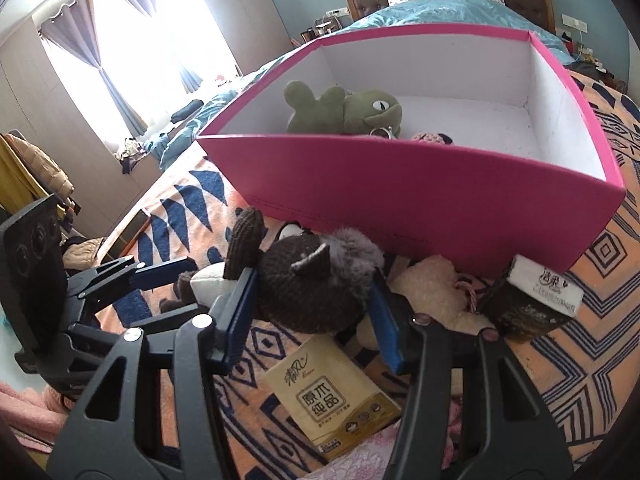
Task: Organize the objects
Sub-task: 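Grasp the dark brown plush dog with the left gripper and lift it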
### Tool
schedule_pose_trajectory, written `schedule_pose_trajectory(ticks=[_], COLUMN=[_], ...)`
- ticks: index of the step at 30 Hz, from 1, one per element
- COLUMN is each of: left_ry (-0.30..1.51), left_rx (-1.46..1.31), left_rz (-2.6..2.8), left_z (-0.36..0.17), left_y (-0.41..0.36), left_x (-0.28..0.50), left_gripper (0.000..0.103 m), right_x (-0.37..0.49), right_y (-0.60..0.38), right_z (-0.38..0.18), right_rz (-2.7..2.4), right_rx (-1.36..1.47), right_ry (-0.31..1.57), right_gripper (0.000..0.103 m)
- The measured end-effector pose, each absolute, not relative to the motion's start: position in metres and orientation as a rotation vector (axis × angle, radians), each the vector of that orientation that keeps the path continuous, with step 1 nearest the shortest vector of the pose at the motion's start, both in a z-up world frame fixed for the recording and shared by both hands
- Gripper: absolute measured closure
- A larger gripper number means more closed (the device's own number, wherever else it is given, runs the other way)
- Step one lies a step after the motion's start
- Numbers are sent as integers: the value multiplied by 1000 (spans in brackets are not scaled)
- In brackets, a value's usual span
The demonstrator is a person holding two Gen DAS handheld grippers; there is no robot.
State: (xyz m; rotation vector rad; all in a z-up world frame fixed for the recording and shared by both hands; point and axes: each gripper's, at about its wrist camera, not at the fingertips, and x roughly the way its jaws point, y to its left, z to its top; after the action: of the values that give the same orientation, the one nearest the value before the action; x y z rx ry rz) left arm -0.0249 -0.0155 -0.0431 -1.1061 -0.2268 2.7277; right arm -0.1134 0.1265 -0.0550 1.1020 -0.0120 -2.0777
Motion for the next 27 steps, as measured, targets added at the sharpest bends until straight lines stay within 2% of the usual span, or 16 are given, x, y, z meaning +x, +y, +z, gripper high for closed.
schedule_pose_trajectory(ticks=[6, 10, 12, 14, 16, 22, 27], left_ry=[-325, -352, -349, -333, -313, -325, -325], left_rx=[-1208, -1221, -1225, -1222, -1221, -1210, -1140], left_rz=[2712, 2722, 2719, 2702, 2677, 2643, 2668], left_z=[-60, -61, -61, -61, -62, -62, -44], left_y=[-35, -42, -42, -39, -33, -27, -24], left_x=[-37, -37, -37, -33, -31, -30, -30], left_gripper=[48, 48, 48, 48, 48, 46, 55], right_x=[-115, -118, -121, -120, -119, -118, -109], right_y=[119, 114, 112, 111, 110, 121, 130], right_z=[-66, -69, -71, -72, -73, -65, -46], right_rz=[-2062, -2066, -2066, -2070, -2069, -2058, -2085], right_rx=[1139, 1127, 1123, 1110, 1108, 1105, 1050], right_ry=[29, 47, 53, 72, 82, 1, -24], right_gripper=[47, 39, 39, 39, 44, 47, 47])
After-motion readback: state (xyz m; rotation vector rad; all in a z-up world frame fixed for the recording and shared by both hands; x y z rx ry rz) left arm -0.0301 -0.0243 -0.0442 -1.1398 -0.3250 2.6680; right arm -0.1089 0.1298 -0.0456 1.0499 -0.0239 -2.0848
